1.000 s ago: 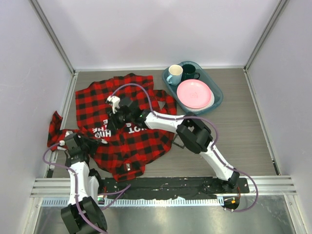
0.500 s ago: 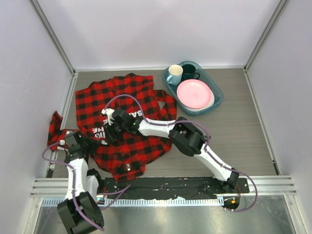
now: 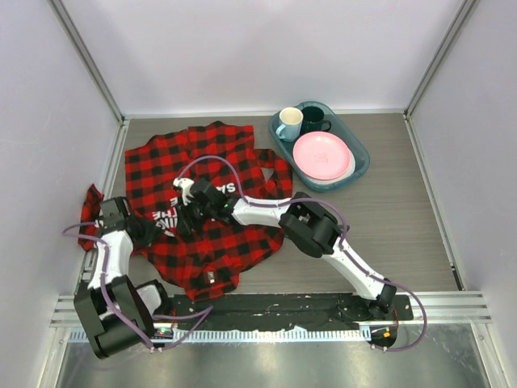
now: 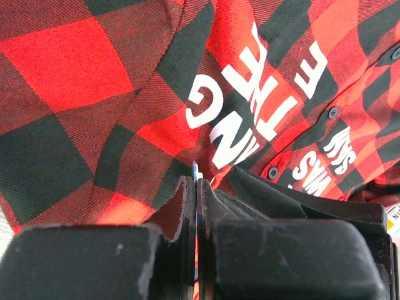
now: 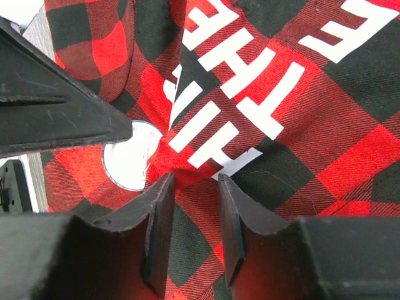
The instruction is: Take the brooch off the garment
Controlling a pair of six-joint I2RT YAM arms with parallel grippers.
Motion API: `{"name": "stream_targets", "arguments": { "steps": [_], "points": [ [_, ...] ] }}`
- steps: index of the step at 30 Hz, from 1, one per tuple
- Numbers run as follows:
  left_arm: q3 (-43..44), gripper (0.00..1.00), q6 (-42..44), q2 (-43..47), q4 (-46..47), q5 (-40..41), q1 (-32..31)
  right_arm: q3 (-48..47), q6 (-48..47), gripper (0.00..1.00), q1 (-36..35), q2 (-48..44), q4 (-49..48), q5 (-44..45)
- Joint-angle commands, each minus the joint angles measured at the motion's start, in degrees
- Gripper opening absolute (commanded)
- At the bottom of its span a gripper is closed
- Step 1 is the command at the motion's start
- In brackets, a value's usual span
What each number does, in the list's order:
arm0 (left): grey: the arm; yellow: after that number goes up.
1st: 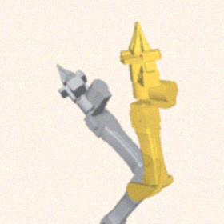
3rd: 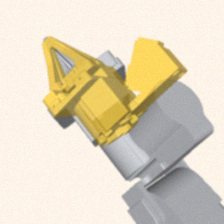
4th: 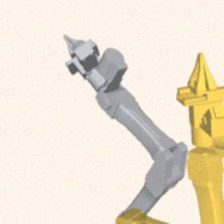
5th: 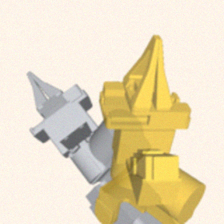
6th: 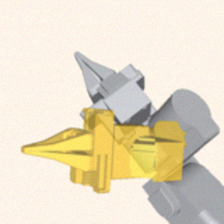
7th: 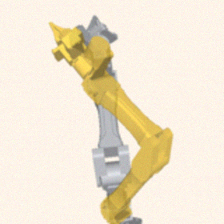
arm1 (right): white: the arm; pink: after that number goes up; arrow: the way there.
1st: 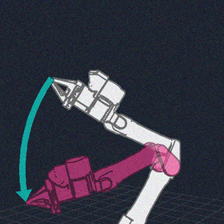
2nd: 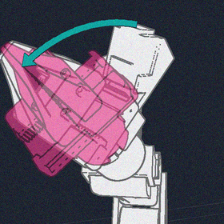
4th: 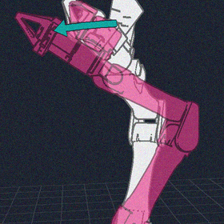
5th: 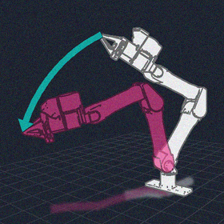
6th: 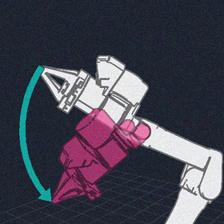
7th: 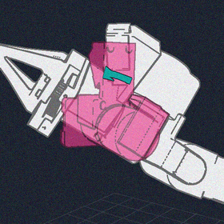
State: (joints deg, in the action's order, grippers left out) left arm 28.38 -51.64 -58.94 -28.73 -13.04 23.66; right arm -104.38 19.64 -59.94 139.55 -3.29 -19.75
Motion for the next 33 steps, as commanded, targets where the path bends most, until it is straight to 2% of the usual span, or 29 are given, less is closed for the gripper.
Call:
{"name": "stream_targets", "arguments": {
  "steps": [1,5,10,17,23,30,33],
  "points": [
    [3.8,0.00,3.9,-6.7,-4.6,-1.8,-0.3,0.8,-0.6,0.34,0.2,0.5,0.7,-0.4],
    [4.8,0.00,4.7,-12.9,-4.9,-3.6,-1.9,1.3,-1.7,0.25,0.1,0.6,0.8,-0.4],
    [6.2,0.00,5.2,-13.8,-6.3,-3.7,-4.2,-0.5,-3.1,0.18,-0.1,2.2,2.4,1.1],
    [12.0,0.00,8.3,-14.2,-11.5,-2.6,-6.5,-1.7,-4.4,0.16,-0.3,3.4,4.8,2.9],
    [14.9,0.00,9.4,-15.7,-13.6,-1.1,-12.1,-2.0,-5.8,0.15,-1.1,3.3,5.5,3.9],
    [16.6,0.00,11.8,-14.8,-19.2,-0.6,-13.7,-2.0,-6.2,0.15,-1.2,3.2,5.7,4.5],
    [17.1,0.00,13.4,-11.7,-20.7,-1.6,-13.7,-2.0,-6.2,0.15,-1.2,3.2,5.7,4.5]
  ]
}}
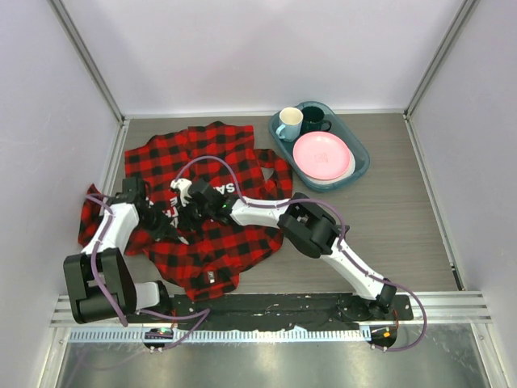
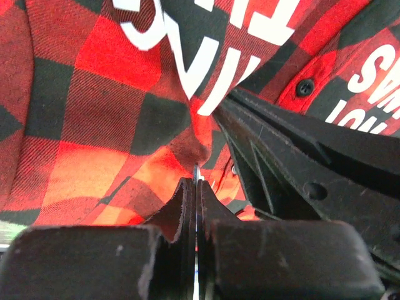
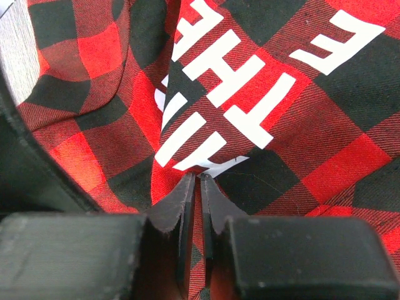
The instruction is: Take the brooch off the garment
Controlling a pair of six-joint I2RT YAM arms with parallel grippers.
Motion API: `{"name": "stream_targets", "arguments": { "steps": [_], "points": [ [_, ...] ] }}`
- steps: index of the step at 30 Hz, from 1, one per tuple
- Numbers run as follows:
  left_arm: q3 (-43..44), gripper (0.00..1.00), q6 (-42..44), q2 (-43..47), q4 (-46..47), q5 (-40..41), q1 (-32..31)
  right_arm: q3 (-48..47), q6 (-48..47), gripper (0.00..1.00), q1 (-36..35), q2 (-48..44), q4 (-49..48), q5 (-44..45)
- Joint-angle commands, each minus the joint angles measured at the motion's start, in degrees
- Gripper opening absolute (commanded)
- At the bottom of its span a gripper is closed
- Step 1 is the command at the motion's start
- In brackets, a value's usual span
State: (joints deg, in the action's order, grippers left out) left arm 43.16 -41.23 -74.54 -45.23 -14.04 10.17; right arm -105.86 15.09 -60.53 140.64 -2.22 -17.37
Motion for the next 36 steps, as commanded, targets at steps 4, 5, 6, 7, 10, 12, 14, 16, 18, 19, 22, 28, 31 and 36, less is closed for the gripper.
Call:
{"name": "stream_targets", "arguments": {
  "steps": [4,5,6,7,10,12,14,16,18,19,22,28,31,36],
  "points": [
    [0.4,0.00,4.1,10.8,1.3,-9.1,-0.3,-0.9,-0.6,0.18,0.0,2.1,4.8,1.5],
    [-0.8,0.00,3.2,12.9,5.7,-10.7,-0.3,-1.2,0.7,0.20,0.4,2.2,4.8,0.0],
    [-3.3,0.00,2.6,16.6,8.6,-14.7,-0.3,-1.4,1.3,0.22,0.7,2.2,4.8,-0.7],
    [-4.6,0.00,1.7,18.5,11.0,-16.2,-0.4,-1.9,1.8,0.22,0.9,2.4,5.1,-1.3],
    [-5.5,0.00,-0.2,23.8,18.3,-20.5,-0.3,-2.9,4.0,0.25,1.4,2.2,5.8,-3.0],
    [-5.0,0.00,1.0,26.2,22.2,-22.6,-0.3,-3.6,5.3,0.27,1.4,1.9,6.5,-3.8],
    [-3.4,0.00,2.7,29.5,23.7,-24.0,-0.3,-4.3,6.5,0.29,1.3,0.9,7.0,-4.6],
    [-1.3,0.00,4.6,33.2,24.5,-24.5,-0.3,-3.8,8.4,0.31,1.5,-0.3,6.9,-5.0],
    [0.3,0.00,4.3,35.4,26.2,-25.2,-0.3,-3.6,9.6,0.35,1.7,-2.6,7.5,-4.9],
    [1.3,0.00,4.5,37.1,26.6,-26.0,-0.3,-2.7,11.6,0.36,2.6,-3.4,7.6,-4.9],
    [6.7,0.00,8.9,37.5,19.8,-24.1,-0.3,1.1,15.2,0.38,5.5,-7.3,5.5,-6.8],
    [6.2,0.00,11.6,39.5,19.5,-28.0,-0.3,11.6,16.5,0.41,9.6,-18.6,5.5,-5.4],
    [0.3,0.00,3.4,40.1,31.0,-33.1,-0.3,17.1,16.4,0.42,12.4,-24.5,6.3,-5.0],
    [-7.1,0.00,-10.7,35.8,52.9,-39.1,-0.8,31.8,11.6,0.45,17.2,-35.3,6.2,-6.3]
  ]
}}
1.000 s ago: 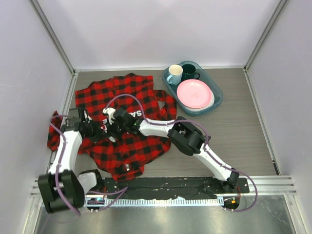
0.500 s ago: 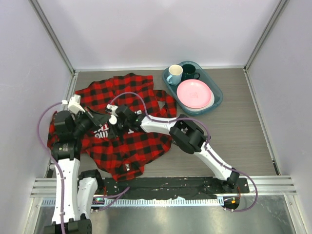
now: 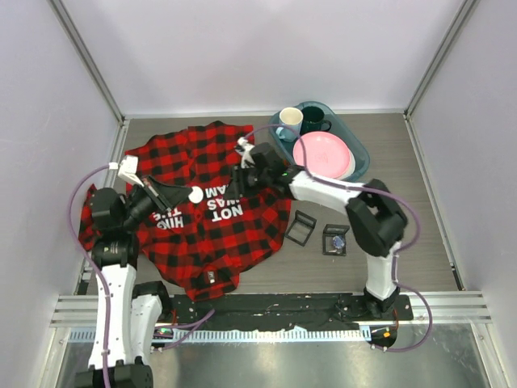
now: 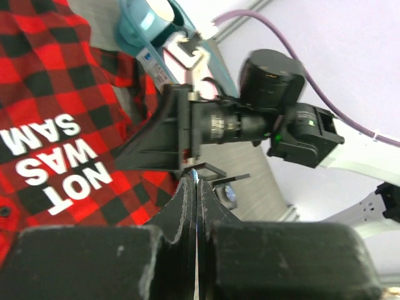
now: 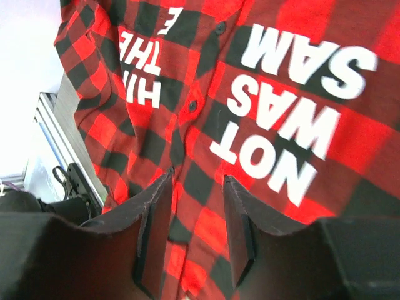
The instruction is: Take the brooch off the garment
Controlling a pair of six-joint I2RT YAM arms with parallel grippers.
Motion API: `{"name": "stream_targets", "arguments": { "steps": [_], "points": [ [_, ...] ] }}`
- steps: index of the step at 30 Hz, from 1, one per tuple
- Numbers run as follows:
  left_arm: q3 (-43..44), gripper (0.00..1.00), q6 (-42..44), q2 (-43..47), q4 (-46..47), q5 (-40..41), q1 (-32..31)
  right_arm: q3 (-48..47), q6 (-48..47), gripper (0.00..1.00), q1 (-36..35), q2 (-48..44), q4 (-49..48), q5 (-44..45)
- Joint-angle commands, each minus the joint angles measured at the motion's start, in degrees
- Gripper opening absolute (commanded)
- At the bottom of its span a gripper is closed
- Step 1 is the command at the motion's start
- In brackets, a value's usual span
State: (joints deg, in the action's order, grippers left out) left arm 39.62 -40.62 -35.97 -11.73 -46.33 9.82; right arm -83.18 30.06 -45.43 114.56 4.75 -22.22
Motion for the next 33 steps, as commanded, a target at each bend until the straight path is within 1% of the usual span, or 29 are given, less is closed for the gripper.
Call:
{"name": "stream_targets", "arguments": {
  "steps": [1,2,3,4,5,6,7,8,9,10,11,14,16,17,21,23,25,27,28,31,32,33],
  "points": [
    [-5.7,0.00,-12.5,-3.2,21.8,-7.7,-1.5,11.5,-4.3,0.45,2.7,-13.2,-1.7,-2.6],
    [-6.8,0.00,-13.8,-3.5,26.1,-8.0,-2.3,14.1,-5.5,0.47,3.0,-15.0,-2.4,-4.0],
    [-8.0,0.00,-15.9,-3.5,28.6,-7.9,-3.3,18.7,-6.6,0.48,3.2,-17.2,-3.3,-7.3],
    [-10.2,0.00,-16.9,-3.5,30.7,-7.0,-5.7,21.0,-7.6,0.50,3.3,-19.3,-4.5,-8.6],
    [-11.0,0.00,-17.6,-3.2,33.4,-5.9,-6.8,23.8,-7.5,0.53,3.3,-23.6,-8.0,-11.1],
    [-12.2,0.00,-18.2,-3.1,34.7,-4.8,-8.2,29.8,-6.6,0.54,3.3,-25.9,-11.4,-13.5],
    [-13.2,0.00,-20.0,-2.5,38.2,-2.2,-11.6,33.0,-3.0,0.56,3.3,-28.1,-20.0,-17.8],
    [-15.5,0.00,-21.1,-2.4,40.6,-1.2,-13.1,36.0,-1.0,0.61,3.3,-32.5,-24.9,-19.0],
    [-16.6,0.00,-22.4,-2.4,42.9,-0.2,-14.5,41.1,1.6,0.64,3.3,-34.0,-29.8,-19.8],
    [-17.4,0.00,-24.0,-2.2,46.4,0.8,-16.8,42.7,3.2,0.67,3.4,-35.4,-36.5,-20.2],
    [-18.9,0.00,-24.6,-2.0,47.7,2.5,-17.8,43.8,5.6,0.69,3.4,-36.3,-38.7,-20.5],
    [-20.0,0.00,-24.7,-1.0,49.3,4.4,-21.2,45.6,8.8,0.71,4.2,-39.0,-44.5,-21.2],
    [-20.7,0.00,-24.4,-0.5,49.4,5.5,-22.7,45.8,9.1,0.73,4.5,-41.1,-46.8,-22.0],
    [-21.0,0.00,-24.5,-0.2,49.8,6.0,-23.1,45.6,9.1,0.74,4.4,-41.5,-46.8,-23.1],
    [-22.6,0.00,-25.7,0.6,52.7,8.2,-24.6,44.9,9.1,0.75,4.8,-42.4,-47.0,-22.6],
    [-23.4,0.00,-25.9,0.8,53.6,9.0,-25.2,44.8,10.7,0.75,4.9,-42.3,-49.8,-22.4],
    [-24.1,0.00,-26.6,0.8,55.0,10.0,-25.8,42.9,13.1,0.75,4.9,-41.0,-50.6,-22.7],
    [-24.4,0.00,-27.1,0.5,56.0,10.4,-26.2,41.4,15.3,0.70,4.9,-37.7,-52.9,-24.3],
    [-24.5,0.00,-27.5,-0.2,57.1,10.5,-26.4,41.5,18.4,0.69,4.9,-36.8,-57.7,-25.2],
    [-24.5,0.00,-28.1,-1.1,58.2,10.6,-27.1,41.5,21.9,0.65,4.9,-34.1,-63.5,-25.8],
    [-24.6,0.00,-28.2,-1.1,58.5,11.1,-27.3,41.3,22.5,0.60,4.9,-33.5,-64.2,-25.9],
    [-24.6,0.00,-28.2,-1.1,58.6,11.3,-27.7,40.7,23.0,0.57,4.9,-32.4,-64.6,-26.2]
  ]
}}
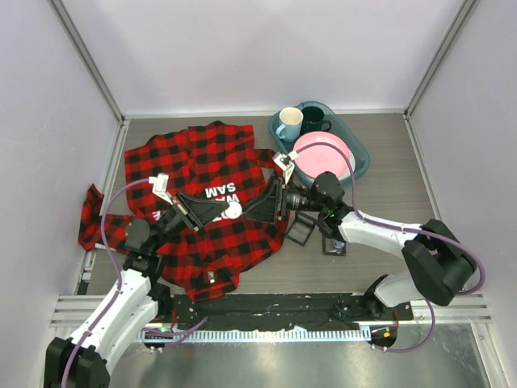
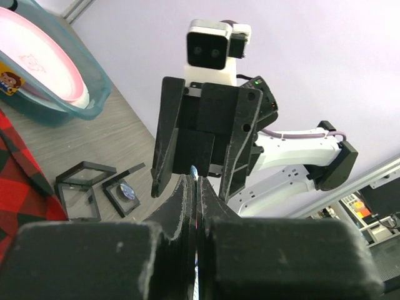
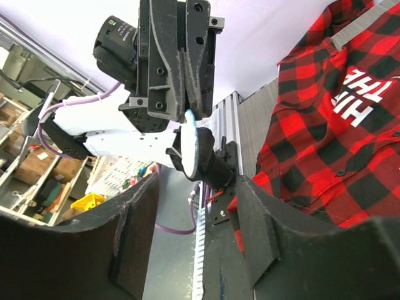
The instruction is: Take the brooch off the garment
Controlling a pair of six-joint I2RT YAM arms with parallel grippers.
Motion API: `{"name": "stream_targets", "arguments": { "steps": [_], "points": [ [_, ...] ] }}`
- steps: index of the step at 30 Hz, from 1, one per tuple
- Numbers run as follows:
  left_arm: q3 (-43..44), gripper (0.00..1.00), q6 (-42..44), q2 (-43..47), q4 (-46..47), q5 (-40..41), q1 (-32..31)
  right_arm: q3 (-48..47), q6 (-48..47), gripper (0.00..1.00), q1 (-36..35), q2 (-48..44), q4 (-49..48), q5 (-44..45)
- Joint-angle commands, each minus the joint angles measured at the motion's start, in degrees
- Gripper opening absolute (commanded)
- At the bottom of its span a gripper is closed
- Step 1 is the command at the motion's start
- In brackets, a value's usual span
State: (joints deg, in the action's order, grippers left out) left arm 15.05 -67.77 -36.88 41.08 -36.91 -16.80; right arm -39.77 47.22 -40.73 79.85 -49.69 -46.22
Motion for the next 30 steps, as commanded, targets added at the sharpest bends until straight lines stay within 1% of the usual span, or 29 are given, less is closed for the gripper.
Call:
{"name": "stream_targets", "arguments": {
  "steps": [1,6,10,14,22,30],
  "points": [
    [0.0,0.00,-1.1,-0.2,5.8,2.0,-1.1,-2.8,6.5,0.54,0.1,2.8,-11.7,-2.6],
    [-0.5,0.00,-0.9,-0.6,5.9,3.0,-2.1,-2.8,11.1,0.45,0.1,5.0,-17.3,-3.1],
    [-0.9,0.00,-0.5,-1.2,5.9,3.7,-2.5,-3.2,12.2,0.37,0.0,6.1,-18.7,-3.0],
    [-0.6,0.00,-0.4,-1.5,6.0,4.0,-2.7,-3.1,13.3,0.35,-0.1,6.8,-20.1,-3.4],
    [-0.9,0.00,-0.8,-1.7,6.0,4.2,-2.9,-3.1,13.5,0.28,-0.5,7.2,-20.1,-3.1],
    [-0.9,0.00,-1.1,-1.5,6.0,4.2,-3.0,-3.7,13.5,0.25,-1.5,8.1,-20.1,-2.5]
  ]
}}
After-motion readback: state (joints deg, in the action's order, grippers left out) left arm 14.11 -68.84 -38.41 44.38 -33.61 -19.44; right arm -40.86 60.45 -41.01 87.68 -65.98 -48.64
